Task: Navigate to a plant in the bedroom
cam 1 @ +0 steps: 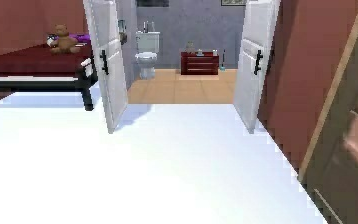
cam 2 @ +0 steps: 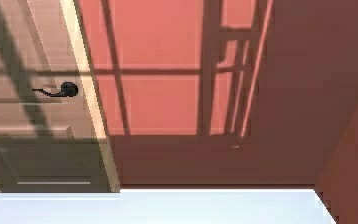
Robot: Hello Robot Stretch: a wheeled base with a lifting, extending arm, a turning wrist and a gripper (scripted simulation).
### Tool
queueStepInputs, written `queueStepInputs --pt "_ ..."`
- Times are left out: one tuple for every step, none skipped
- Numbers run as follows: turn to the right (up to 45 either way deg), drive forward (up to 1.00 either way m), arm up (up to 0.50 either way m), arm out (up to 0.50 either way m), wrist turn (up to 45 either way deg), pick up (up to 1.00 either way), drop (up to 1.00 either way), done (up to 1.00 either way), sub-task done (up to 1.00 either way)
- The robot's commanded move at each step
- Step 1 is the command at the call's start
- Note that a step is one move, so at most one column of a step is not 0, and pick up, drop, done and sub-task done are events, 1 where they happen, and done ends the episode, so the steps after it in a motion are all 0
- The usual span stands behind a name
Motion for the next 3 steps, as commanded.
queueStepInputs --pt "0.0 0.10 0.00 0.00 0.0 0.00 0.00 0.00 0.00" --pt "-9.0 0.00 0.00 0.00 0.0 0.00 0.00 0.00 0.00" --pt "0.0 0.80 0.00 0.00 0.0 0.00 0.00 0.00 0.00"
